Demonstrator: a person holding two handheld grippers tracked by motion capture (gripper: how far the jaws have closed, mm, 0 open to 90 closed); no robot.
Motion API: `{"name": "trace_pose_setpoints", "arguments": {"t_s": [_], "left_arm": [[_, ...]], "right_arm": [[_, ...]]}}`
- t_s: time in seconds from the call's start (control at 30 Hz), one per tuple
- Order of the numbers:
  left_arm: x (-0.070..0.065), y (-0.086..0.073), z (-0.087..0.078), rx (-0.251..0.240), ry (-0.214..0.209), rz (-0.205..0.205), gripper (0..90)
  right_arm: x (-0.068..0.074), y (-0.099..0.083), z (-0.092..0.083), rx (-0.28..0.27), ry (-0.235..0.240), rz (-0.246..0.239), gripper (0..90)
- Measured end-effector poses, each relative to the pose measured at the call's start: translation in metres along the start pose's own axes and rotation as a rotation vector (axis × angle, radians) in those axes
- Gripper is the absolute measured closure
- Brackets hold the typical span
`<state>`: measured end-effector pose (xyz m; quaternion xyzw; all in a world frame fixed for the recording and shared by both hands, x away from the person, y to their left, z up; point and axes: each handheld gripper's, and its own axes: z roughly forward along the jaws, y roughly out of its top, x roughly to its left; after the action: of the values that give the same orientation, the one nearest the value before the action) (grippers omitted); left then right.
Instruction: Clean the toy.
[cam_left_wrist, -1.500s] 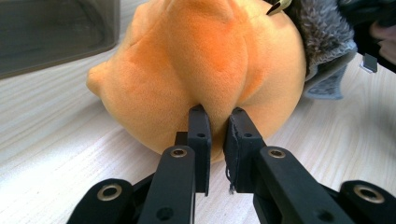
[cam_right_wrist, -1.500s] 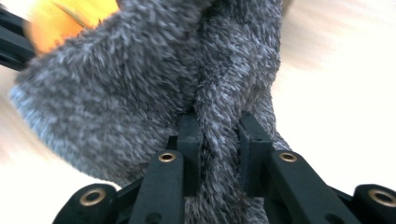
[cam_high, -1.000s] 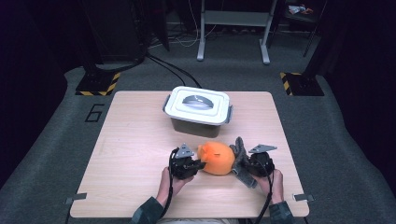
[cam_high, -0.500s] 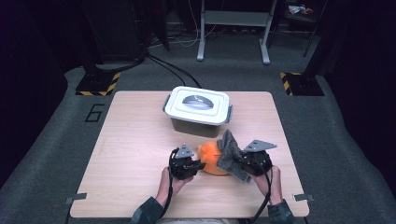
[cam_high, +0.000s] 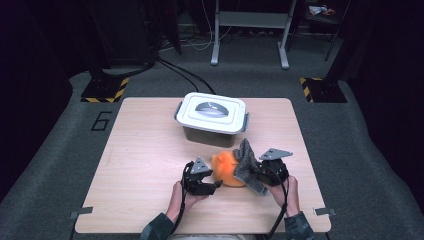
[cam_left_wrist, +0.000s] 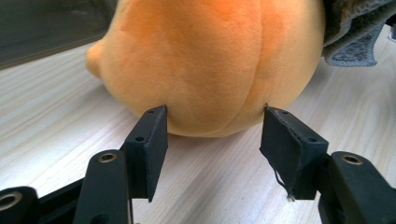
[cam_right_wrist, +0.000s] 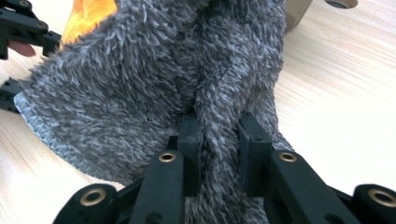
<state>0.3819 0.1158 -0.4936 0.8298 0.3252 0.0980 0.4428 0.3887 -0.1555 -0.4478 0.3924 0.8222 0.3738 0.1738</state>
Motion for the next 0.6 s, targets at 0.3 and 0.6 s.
{"name": "trace_pose_setpoints", "arguments": {"t_s": [0.3,0.6], "left_arm": [[-0.0034,0.0020,0.0058,-0.018,0.030,0.039,56.4],[-0.0037,0.0034,0.0025,-0.029,0.014,0.053,77.4]], "right_arm": [[-0.0024,-0.0020,0.0010,-0.011,0.002,0.009,74.3],[-0.0055,-0.0041,-0.0039,-0.029,0.000,0.021,74.2]]}}
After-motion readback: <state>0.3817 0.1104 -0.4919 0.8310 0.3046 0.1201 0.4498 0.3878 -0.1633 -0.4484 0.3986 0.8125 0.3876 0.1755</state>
